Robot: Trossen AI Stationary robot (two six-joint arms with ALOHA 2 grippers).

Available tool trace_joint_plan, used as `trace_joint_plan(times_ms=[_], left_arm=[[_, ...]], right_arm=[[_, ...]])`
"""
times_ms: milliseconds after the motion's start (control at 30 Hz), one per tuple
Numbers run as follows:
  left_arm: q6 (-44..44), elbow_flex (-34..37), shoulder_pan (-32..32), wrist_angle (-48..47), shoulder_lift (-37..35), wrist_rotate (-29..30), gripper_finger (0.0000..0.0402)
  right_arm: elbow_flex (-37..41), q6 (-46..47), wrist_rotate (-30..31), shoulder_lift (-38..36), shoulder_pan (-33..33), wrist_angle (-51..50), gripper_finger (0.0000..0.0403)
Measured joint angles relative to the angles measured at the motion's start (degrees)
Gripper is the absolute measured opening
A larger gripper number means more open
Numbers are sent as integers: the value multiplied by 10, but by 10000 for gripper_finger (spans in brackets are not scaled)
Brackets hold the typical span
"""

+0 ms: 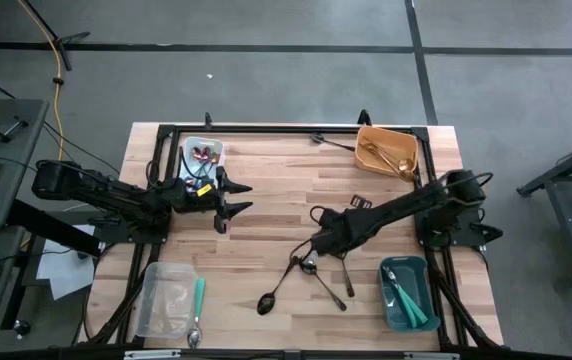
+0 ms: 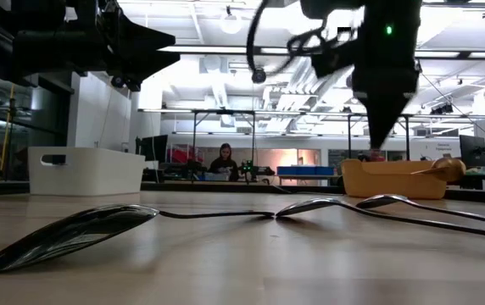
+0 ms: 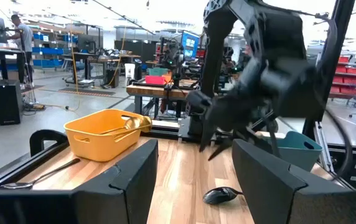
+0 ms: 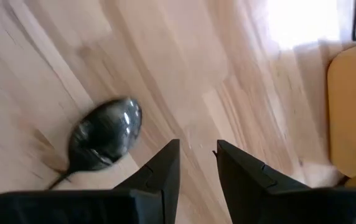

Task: Sort silverware by color (type)
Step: Put the black spoon into the transparent bin

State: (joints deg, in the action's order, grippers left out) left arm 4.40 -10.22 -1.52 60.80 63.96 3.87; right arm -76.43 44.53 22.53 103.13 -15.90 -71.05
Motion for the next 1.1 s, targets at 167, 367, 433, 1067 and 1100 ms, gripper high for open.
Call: trace_joint_plan(times_ms=[167, 367, 433, 1067, 1100], left_arm=[[0, 0, 0, 0, 0, 0, 200], [0, 0, 0, -2, 0, 0, 200], [0, 0, 0, -2, 0, 5, 200], [-1, 0, 0, -8, 0, 29, 200], [-1, 0, 0, -8, 0, 29, 200]], right_arm=[[49, 20, 0, -76, -1, 72, 100], [176, 45, -40, -180, -8, 242, 100], [220, 55, -50, -207, -8, 306, 100], [336, 202, -131, -178, -38, 522, 100], [323, 204, -131, -173, -46, 521, 100]])
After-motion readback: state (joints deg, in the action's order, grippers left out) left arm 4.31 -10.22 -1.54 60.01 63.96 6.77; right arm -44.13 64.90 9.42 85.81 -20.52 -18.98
